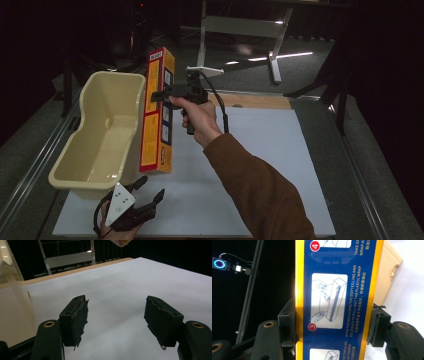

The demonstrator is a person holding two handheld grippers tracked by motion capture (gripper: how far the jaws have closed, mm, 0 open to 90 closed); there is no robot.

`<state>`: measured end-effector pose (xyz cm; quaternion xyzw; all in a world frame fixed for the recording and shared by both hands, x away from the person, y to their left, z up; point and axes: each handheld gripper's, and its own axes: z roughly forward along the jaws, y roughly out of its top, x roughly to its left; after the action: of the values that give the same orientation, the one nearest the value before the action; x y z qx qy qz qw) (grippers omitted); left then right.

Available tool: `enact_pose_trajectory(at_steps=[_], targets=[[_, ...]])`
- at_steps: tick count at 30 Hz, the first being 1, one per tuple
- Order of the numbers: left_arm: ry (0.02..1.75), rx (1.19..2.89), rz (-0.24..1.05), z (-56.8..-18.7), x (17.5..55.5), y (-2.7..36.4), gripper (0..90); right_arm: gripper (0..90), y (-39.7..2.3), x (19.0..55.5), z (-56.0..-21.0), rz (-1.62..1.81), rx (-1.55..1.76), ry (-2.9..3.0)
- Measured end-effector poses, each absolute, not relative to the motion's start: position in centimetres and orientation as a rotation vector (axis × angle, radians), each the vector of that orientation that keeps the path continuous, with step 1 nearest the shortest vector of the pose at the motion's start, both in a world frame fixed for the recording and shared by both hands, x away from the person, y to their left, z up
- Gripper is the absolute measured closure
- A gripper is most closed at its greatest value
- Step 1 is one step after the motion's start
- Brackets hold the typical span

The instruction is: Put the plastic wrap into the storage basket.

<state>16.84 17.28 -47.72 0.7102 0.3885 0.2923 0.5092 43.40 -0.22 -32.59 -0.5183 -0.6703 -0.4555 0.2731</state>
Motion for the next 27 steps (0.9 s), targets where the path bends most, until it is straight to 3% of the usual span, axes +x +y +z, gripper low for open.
enact_pose_trajectory(at_steps=[27], targets=[[0.940,1.704,0.694,-47.8,17.0,17.3,34.6,39.0,4.9,44.1,-33.9,-1.209,-1.370,-1.728]])
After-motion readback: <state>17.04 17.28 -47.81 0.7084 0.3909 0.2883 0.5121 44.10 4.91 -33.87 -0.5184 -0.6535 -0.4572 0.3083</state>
